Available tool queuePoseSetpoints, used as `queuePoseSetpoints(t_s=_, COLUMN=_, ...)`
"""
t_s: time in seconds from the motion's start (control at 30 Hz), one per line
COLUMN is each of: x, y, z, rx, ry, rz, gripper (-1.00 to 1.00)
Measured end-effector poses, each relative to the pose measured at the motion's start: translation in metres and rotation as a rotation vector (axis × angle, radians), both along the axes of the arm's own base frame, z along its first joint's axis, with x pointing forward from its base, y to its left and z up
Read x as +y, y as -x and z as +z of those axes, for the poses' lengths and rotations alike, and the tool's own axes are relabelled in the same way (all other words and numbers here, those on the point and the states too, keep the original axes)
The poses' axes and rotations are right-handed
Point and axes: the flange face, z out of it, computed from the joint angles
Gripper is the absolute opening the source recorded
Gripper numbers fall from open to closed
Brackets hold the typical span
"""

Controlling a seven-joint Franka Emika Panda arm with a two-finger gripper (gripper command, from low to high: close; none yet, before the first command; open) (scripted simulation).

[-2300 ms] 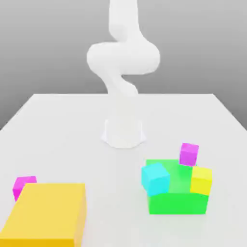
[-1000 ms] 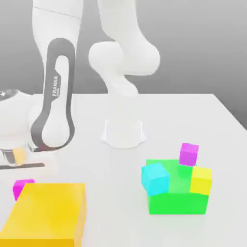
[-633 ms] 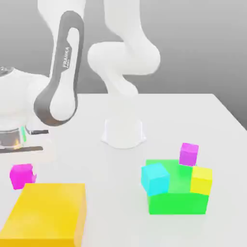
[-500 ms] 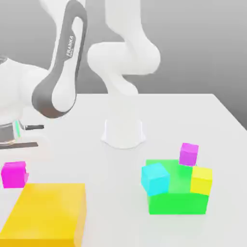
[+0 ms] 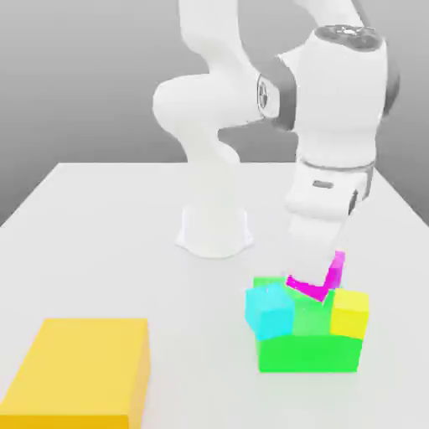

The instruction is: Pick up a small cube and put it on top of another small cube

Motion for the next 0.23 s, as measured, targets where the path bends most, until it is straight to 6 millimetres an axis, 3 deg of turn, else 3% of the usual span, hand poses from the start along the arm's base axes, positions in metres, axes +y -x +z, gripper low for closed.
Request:
queuePoseSetpoints(t_s=0.1, x=0.009, y=0.005, z=-0.035, rx=-0.004, ry=0.004, rz=0.023, gripper=-1.00)
queuePoseSetpoints(t_s=0.13, x=0.009, y=0.006, z=-0.046, rx=-0.004, ry=0.005, rz=0.026, gripper=1.00)
queuePoseSetpoints(t_s=0.23, x=0.009, y=0.006, z=-0.046, rx=-0.004, ry=0.005, rz=0.026, gripper=1.00)
